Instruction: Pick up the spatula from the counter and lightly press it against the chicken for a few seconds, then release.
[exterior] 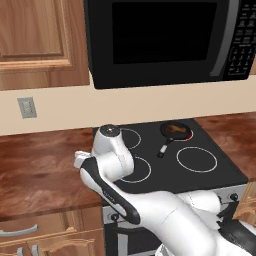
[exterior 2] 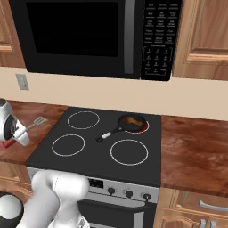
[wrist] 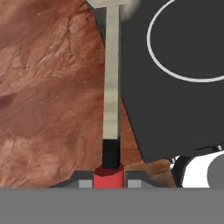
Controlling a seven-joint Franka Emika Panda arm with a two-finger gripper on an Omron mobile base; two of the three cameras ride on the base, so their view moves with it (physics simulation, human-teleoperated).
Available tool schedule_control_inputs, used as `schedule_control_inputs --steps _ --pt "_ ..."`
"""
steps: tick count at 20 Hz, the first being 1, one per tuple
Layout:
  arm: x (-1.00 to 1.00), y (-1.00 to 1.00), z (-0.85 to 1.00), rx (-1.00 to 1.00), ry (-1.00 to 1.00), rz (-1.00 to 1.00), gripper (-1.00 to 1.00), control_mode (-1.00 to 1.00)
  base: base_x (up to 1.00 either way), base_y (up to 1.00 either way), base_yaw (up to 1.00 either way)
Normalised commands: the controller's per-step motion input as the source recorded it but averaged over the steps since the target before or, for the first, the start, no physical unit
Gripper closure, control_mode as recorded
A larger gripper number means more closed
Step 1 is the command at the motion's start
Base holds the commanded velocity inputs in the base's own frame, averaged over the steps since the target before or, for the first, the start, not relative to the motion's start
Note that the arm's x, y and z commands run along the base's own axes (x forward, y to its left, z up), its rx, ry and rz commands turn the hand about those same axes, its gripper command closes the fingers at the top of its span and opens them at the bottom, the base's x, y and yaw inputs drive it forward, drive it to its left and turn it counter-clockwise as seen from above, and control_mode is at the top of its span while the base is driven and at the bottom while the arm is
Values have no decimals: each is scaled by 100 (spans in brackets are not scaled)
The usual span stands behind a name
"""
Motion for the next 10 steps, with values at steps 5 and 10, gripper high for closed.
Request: schedule_control_inputs --steps 5,10 --pt "-30 -77 36 0 0 0 100 -100 0 0 0" --pt "-17 -64 15 0 0 0 100 -100 0 0 0"
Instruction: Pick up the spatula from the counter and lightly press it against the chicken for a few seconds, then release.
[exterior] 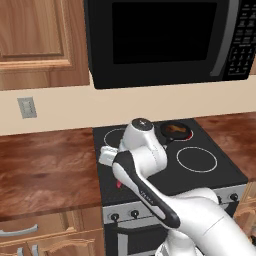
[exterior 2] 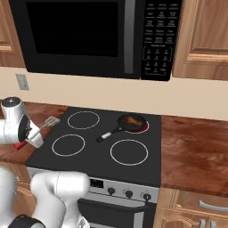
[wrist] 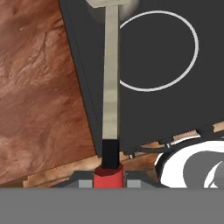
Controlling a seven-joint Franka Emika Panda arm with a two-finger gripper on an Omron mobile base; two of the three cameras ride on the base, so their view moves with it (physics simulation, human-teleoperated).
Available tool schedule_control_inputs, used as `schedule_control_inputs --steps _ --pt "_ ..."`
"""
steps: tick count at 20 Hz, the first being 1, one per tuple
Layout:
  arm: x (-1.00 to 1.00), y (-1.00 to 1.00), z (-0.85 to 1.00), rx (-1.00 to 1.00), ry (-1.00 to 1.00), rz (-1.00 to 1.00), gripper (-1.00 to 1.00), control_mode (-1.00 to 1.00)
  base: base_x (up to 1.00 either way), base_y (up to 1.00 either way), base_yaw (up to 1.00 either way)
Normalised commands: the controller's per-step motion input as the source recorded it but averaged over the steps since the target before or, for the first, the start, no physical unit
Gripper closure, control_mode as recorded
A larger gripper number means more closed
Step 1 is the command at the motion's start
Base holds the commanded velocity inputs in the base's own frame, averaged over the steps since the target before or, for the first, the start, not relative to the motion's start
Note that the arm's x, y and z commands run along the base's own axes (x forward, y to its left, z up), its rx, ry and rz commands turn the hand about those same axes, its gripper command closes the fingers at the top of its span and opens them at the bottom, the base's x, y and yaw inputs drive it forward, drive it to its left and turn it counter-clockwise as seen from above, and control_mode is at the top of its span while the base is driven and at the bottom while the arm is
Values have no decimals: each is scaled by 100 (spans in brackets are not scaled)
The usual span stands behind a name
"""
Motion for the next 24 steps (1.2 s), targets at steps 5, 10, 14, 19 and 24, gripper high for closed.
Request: schedule_control_inputs --steps 5,10,14,19,24 --pt "0 -40 13 -1 0 3 100 -100 0 0 0" --pt "-10 -47 22 -13 -1 6 100 -100 0 0 0" --pt "-13 -51 34 -17 0 9 100 -100 0 0 0" --pt "-12 -60 32 -17 0 13 100 -100 0 0 0" --pt "-12 -67 18 -12 2 16 100 -100 0 0 0"
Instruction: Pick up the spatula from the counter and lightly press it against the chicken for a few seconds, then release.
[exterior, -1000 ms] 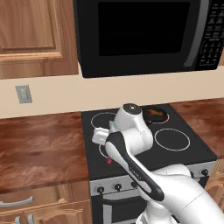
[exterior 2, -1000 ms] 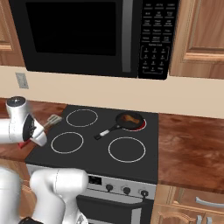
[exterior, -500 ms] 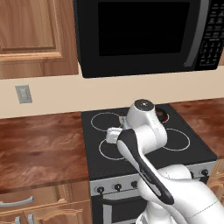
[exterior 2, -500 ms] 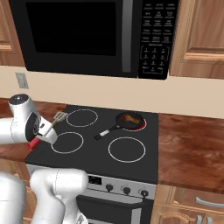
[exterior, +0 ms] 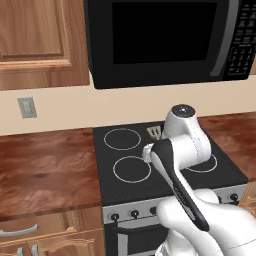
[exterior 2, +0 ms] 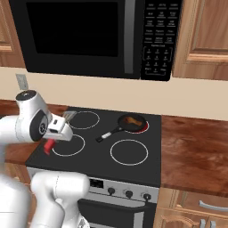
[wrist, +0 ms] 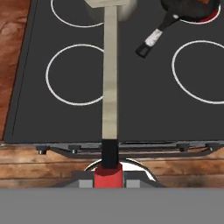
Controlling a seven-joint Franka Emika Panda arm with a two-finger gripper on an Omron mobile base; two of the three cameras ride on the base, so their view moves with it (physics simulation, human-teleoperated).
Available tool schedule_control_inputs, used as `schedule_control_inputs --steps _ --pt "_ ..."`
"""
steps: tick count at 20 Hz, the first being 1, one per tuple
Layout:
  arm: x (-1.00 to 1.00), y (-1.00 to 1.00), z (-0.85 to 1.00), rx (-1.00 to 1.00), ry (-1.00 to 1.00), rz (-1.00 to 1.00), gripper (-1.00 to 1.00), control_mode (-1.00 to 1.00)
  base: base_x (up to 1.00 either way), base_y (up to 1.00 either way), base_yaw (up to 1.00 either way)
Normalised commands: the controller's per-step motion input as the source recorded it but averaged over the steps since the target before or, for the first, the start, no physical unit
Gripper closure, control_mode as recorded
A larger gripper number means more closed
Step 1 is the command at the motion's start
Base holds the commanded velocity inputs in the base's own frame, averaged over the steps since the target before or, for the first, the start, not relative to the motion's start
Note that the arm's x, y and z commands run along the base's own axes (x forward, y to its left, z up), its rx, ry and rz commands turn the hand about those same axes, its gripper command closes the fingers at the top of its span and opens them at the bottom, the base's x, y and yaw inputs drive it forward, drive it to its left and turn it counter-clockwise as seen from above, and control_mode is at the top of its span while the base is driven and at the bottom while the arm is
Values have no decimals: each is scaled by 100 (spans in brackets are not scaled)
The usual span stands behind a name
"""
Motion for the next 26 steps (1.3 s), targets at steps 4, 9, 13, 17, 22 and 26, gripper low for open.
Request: schedule_control_inputs --steps 4,9,13,17,22,26 --pt "-12 -59 0 -3 0 17 100 -100 0 0 0" --pt "-1 -49 0 0 0 21 100 -100 0 0 0" --pt "-1 -53 3 0 0 25 100 -100 0 0 0" --pt "-1 -50 15 -2 0 23 100 -100 0 0 0" --pt "0 -45 7 0 -1 22 100 -100 0 0 0" --pt "0 -37 4 0 0 13 100 -100 0 0 0"
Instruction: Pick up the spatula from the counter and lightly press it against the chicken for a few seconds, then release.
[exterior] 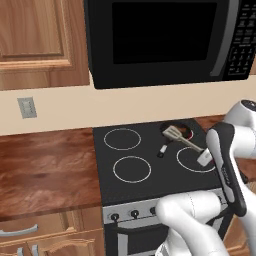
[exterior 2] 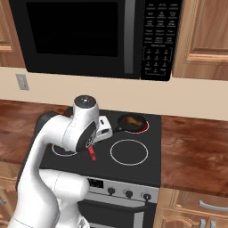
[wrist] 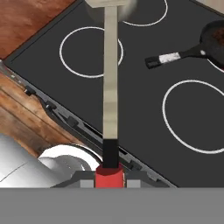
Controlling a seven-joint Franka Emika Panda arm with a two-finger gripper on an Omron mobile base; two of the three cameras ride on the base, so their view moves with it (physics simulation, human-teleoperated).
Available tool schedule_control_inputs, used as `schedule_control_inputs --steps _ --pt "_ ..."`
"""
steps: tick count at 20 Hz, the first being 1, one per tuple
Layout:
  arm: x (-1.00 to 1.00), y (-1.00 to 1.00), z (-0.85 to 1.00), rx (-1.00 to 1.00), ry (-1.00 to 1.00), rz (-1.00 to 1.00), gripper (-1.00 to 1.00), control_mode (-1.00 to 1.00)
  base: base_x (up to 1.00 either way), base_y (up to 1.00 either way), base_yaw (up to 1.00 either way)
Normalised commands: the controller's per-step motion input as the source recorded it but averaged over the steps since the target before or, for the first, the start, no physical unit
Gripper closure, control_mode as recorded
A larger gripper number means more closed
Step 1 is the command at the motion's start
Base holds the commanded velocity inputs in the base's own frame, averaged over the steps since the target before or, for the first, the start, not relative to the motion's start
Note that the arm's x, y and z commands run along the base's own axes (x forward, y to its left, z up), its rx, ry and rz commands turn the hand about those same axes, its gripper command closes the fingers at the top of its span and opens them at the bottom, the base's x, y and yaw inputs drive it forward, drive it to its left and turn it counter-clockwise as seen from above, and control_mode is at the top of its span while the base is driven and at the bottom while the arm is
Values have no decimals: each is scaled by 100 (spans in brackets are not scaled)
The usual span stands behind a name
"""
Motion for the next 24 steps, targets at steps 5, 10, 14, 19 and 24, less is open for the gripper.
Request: schedule_control_inputs --steps 5,10,14,19,24 --pt "1 -30 0 2 1 1 100 -100 0 0 0" --pt "3 -52 1 12 2 6 100 -100 0 0 0" --pt "5 -55 0 10 0 15 100 -100 0 0 0" --pt "26 -37 0 9 1 20 100 -100 0 0 0" --pt "21 -46 0 0 0 29 100 -100 0 0 0"
